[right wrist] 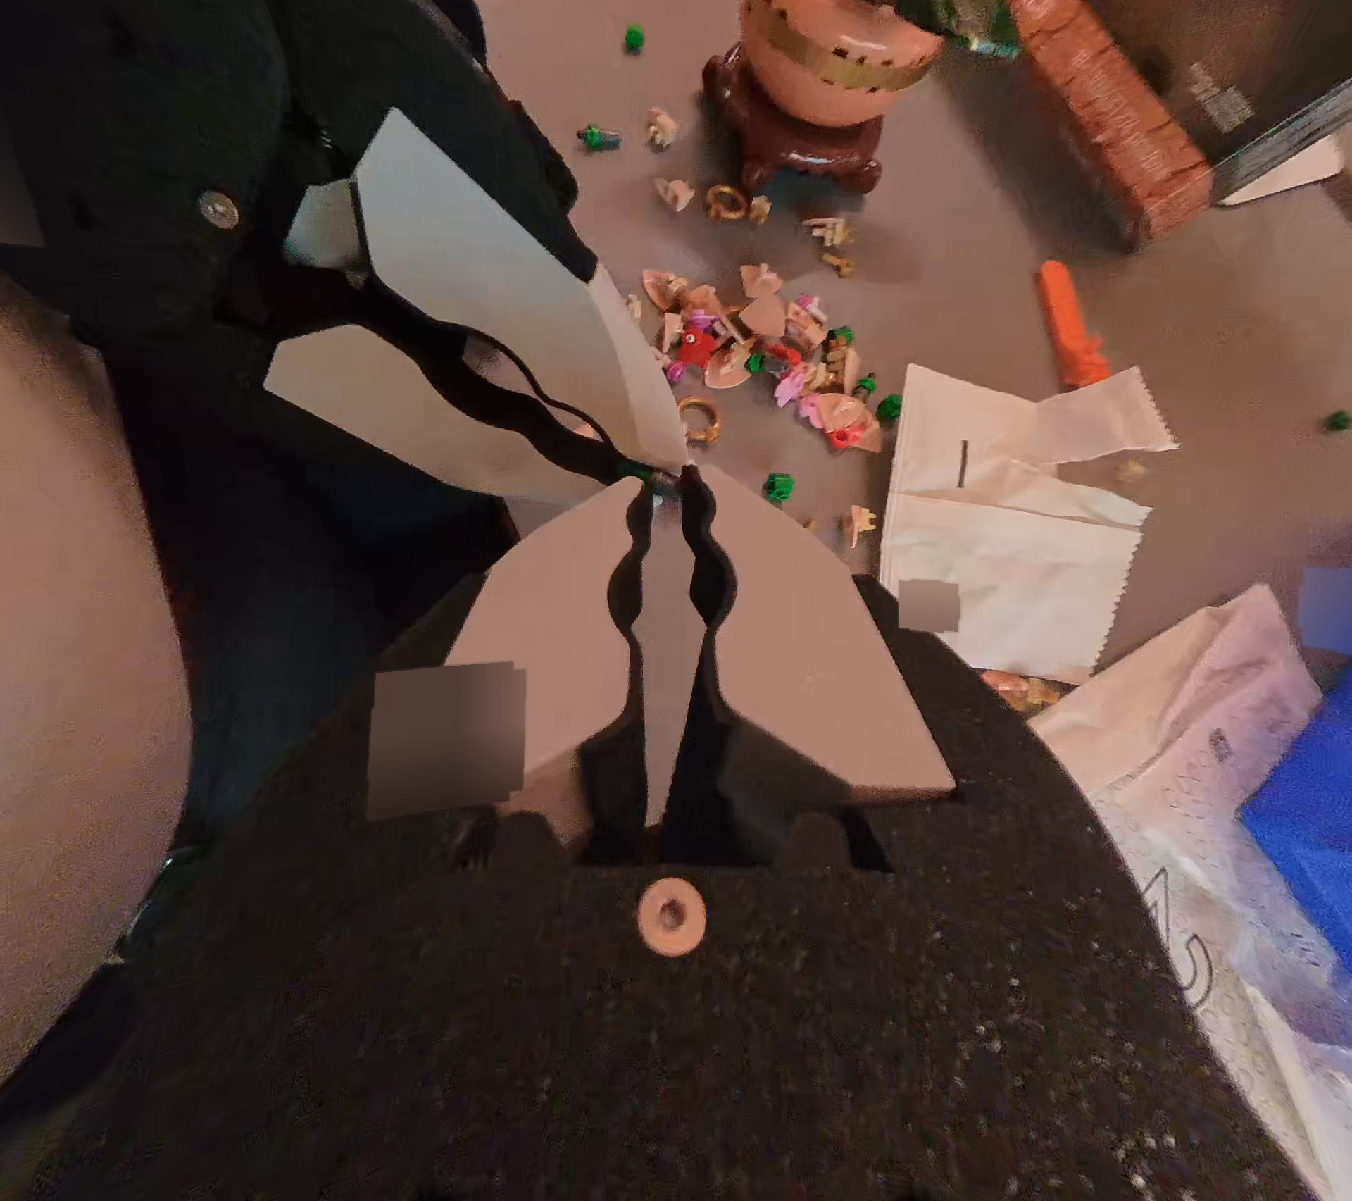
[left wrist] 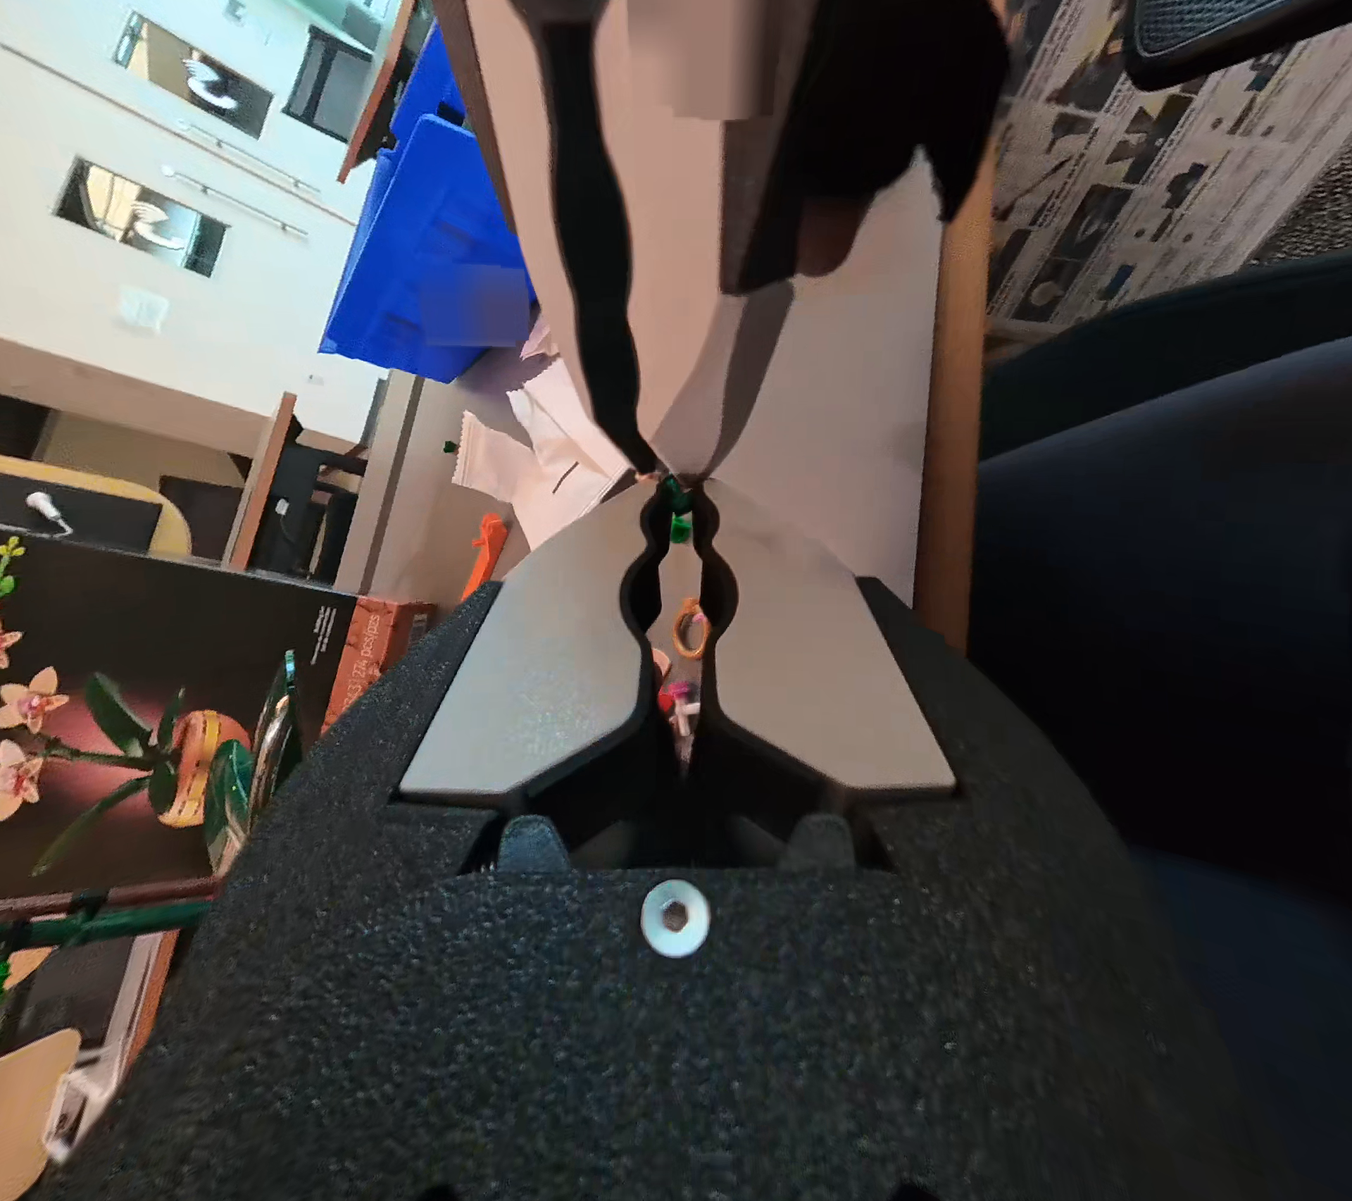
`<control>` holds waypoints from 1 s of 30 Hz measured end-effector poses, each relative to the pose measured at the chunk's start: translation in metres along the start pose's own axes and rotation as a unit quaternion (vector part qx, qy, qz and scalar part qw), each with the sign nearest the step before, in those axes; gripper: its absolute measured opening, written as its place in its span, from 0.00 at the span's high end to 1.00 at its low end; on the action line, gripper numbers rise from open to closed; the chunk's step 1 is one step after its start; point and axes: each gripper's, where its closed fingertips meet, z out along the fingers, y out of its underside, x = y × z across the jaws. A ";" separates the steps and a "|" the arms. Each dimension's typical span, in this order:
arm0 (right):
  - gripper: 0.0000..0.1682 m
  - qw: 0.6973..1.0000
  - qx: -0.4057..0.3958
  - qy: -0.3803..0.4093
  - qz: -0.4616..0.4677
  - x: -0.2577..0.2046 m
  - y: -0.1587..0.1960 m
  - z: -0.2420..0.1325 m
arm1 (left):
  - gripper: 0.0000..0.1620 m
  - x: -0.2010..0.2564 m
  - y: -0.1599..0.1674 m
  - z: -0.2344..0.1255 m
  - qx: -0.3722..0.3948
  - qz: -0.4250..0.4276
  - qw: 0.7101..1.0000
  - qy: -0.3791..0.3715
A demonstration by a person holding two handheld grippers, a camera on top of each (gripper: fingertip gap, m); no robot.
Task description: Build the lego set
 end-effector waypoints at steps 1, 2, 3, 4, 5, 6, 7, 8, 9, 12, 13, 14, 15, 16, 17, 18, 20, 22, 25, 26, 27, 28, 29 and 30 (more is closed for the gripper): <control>0.96 1.000 -0.004 -0.018 0.005 0.000 0.001 0.000 | 0.97 0.000 0.000 0.000 0.002 -0.001 1.000 0.000; 0.96 1.000 -0.002 -0.026 0.009 0.001 0.000 0.000 | 0.97 -0.001 0.000 0.000 0.003 0.002 1.000 -0.002; 0.96 1.000 -0.001 -0.029 0.009 0.001 0.000 0.001 | 0.97 -0.001 0.001 0.000 0.003 0.004 1.000 -0.002; 0.96 1.000 -0.001 -0.028 0.009 0.001 -0.001 0.001 | 0.97 -0.001 0.002 0.000 0.002 0.004 1.000 -0.002; 0.96 1.000 -0.004 -0.025 0.011 0.001 0.000 0.003 | 0.97 -0.001 0.003 0.000 -0.001 0.004 1.000 -0.002; 0.96 1.000 -0.004 -0.018 0.012 0.001 -0.001 0.004 | 0.97 -0.002 0.004 0.000 -0.004 0.004 1.000 -0.004; 0.96 1.000 -0.002 -0.005 0.014 0.002 -0.002 0.004 | 0.97 -0.003 0.005 -0.001 -0.006 0.004 1.000 -0.009; 0.96 1.000 0.000 0.011 0.016 0.003 -0.003 0.005 | 0.97 -0.005 0.006 -0.001 -0.008 0.006 1.000 -0.014; 0.96 0.999 0.000 0.025 0.020 0.003 -0.004 0.006 | 0.97 -0.006 0.007 -0.001 -0.011 0.005 1.000 -0.018; 0.96 0.998 -0.002 0.059 0.023 0.005 -0.006 0.007 | 0.97 -0.008 0.009 -0.003 -0.018 -0.003 0.999 -0.030; 0.96 0.997 -0.001 0.072 0.021 0.006 -0.007 0.007 | 0.97 -0.010 0.010 -0.003 -0.020 -0.005 0.999 -0.035; 0.96 0.997 -0.004 0.078 0.021 0.006 -0.008 0.008 | 0.97 -0.011 0.011 -0.004 -0.024 -0.006 0.999 -0.038; 0.96 0.996 -0.002 0.081 0.023 0.007 -0.009 0.010 | 0.97 -0.012 0.013 -0.004 -0.030 -0.006 0.999 -0.043; 0.96 0.996 -0.002 0.085 0.026 0.008 -0.009 0.012 | 0.97 -0.012 0.015 -0.005 -0.033 -0.007 0.998 -0.043; 1.00 0.990 -0.026 0.136 0.024 0.021 -0.002 0.011 | 0.97 -0.006 0.011 -0.007 -0.023 -0.017 0.999 -0.027; 1.00 0.956 -0.105 0.268 -0.056 0.062 0.021 -0.006 | 0.97 0.005 0.005 -0.010 -0.006 -0.050 0.999 0.004; 1.00 0.978 -0.067 0.192 0.046 0.065 0.035 -0.003 | 0.97 0.001 0.014 -0.012 -0.018 -0.062 0.998 -0.009; 1.00 0.988 -0.009 0.144 0.054 0.050 0.017 -0.002 | 0.97 -0.014 0.016 -0.015 -0.013 -0.058 0.998 -0.038; 1.00 0.996 0.007 0.066 0.054 0.032 0.010 0.009 | 0.97 -0.015 0.009 -0.013 0.001 -0.054 0.998 -0.041; 0.97 0.995 0.043 0.000 0.092 0.022 0.000 0.008 | 0.97 -0.016 0.010 -0.013 0.001 -0.047 0.998 -0.045; 0.95 0.987 0.076 -0.050 0.134 0.017 -0.012 0.003 | 0.97 -0.016 0.011 -0.013 0.000 -0.042 0.998 -0.045; 0.94 0.977 0.104 -0.093 0.161 0.012 -0.021 -0.002 | 0.97 -0.014 0.011 -0.013 0.001 -0.041 0.998 -0.043; 0.94 0.971 0.109 -0.124 0.174 0.007 -0.024 -0.004 | 0.97 -0.013 0.011 -0.013 0.001 -0.042 0.998 -0.041; 0.93 0.971 0.092 -0.131 0.178 0.005 -0.021 -0.002 | 0.97 -0.013 0.011 -0.013 0.002 -0.042 0.998 -0.041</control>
